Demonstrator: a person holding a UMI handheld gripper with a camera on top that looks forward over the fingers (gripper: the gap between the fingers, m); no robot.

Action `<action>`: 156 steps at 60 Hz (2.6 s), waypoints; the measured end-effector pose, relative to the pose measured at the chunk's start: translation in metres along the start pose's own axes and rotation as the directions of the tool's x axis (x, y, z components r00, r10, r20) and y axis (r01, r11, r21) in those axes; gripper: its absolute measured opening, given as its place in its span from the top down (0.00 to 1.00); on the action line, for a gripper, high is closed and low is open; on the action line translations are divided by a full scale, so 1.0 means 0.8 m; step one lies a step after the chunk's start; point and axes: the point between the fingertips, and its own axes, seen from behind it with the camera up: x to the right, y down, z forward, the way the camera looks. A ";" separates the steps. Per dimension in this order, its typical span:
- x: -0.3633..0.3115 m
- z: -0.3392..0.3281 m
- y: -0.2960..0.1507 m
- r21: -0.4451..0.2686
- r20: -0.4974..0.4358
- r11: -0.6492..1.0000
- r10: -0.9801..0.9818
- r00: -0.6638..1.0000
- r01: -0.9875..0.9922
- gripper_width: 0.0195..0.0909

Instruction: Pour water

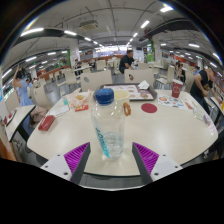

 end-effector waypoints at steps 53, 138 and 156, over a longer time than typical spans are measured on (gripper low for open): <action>0.175 0.040 -0.183 0.021 -0.437 0.966 -0.223 0.871 0.258 0.67; 0.198 0.170 -0.379 0.181 -0.219 0.886 -0.386 0.896 0.426 0.67; 0.227 0.253 -0.294 0.146 -0.003 0.980 -0.139 0.990 0.138 0.67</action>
